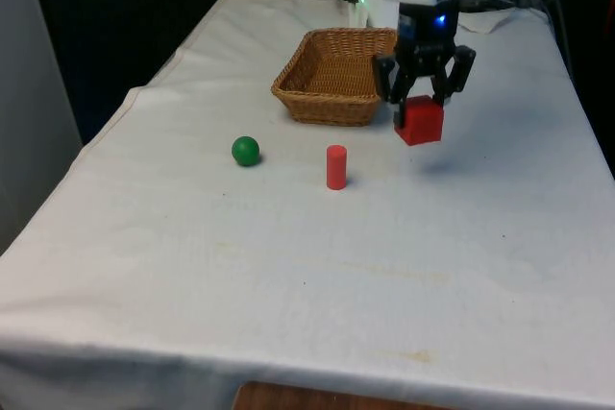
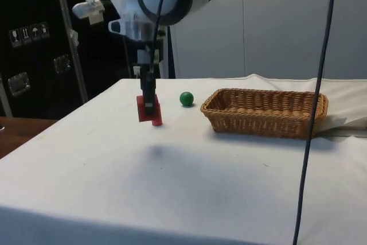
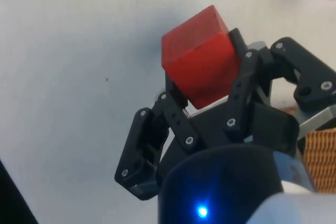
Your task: Pick up the object to the left of the cylinder and place it into the basket.
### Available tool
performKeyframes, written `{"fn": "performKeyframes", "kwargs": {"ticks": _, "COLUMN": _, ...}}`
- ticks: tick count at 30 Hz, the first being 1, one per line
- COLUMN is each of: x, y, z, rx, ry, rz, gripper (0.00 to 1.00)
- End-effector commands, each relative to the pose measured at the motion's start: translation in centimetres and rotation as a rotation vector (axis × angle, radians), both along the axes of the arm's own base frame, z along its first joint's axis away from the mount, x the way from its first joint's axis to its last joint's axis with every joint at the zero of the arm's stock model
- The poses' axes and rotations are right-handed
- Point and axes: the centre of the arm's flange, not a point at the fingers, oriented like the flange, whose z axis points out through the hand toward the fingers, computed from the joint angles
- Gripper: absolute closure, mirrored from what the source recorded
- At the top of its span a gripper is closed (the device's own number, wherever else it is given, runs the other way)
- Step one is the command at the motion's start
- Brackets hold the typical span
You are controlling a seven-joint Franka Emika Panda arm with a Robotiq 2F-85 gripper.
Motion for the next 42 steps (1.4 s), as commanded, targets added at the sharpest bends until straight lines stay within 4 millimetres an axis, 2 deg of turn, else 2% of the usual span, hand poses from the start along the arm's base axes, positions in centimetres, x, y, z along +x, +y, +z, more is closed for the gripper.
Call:
{"fn": "performKeyframes", "kwargs": {"ticks": 1, "x": -0.3, "y": -0.3, "z": 0.5, "rx": -0.007, "ry": -0.002, "rz": -0.001, "gripper": 0.98}}
{"fn": "performKeyframes", "kwargs": {"ticks": 8, "x": -1.4, "y": -1.1, "z": 2.4, "rx": 0.009, "ry": -0.017, "rz": 0.003, "gripper": 0.98}}
{"fn": "performKeyframes", "kwargs": {"ticks": 9, "x": -1.1, "y": -0.7, "z": 2.0, "rx": 0.015, "ry": -0.015, "rz": 0.004, "gripper": 0.98}}
{"fn": "performKeyframes", "kwargs": {"ticks": 19, "x": -3.2, "y": -2.4, "z": 4.4, "rx": 0.022, "ry": -0.029, "rz": 0.015, "gripper": 0.98}}
{"fn": "performKeyframes", "kwargs": {"ticks": 42, "x": -6.9, "y": -3.5, "z": 5.3, "rx": 0.012, "ry": -0.007, "rz": 0.071, "gripper": 0.98}}
